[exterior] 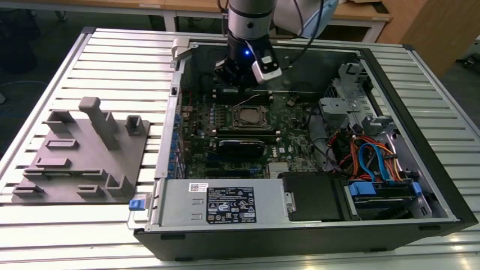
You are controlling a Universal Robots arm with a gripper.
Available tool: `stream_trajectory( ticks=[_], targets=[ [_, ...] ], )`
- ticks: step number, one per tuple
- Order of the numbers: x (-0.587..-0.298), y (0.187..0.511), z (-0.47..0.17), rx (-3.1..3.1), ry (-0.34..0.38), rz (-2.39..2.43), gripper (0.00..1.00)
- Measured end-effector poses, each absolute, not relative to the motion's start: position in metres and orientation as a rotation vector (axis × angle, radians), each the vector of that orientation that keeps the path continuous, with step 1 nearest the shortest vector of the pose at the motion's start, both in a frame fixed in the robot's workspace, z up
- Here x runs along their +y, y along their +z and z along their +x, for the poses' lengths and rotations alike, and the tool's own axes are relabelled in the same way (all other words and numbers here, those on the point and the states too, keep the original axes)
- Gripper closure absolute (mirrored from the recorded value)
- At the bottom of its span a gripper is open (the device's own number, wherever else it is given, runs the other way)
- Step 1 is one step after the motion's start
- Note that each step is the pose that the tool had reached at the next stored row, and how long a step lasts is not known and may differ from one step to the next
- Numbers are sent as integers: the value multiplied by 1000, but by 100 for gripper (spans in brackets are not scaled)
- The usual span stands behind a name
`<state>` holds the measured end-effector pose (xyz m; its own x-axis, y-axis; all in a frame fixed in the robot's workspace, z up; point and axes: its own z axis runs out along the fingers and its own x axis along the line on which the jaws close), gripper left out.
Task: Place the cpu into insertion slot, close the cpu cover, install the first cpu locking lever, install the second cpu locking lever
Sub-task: 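Install the first cpu locking lever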
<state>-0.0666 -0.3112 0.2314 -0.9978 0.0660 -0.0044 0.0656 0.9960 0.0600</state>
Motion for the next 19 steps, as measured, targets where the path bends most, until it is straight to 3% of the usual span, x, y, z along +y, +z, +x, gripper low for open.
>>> stream_trajectory(
  ticks=[19],
  targets=[
    [-307,226,-56,3133,94,90,90]
  ],
)
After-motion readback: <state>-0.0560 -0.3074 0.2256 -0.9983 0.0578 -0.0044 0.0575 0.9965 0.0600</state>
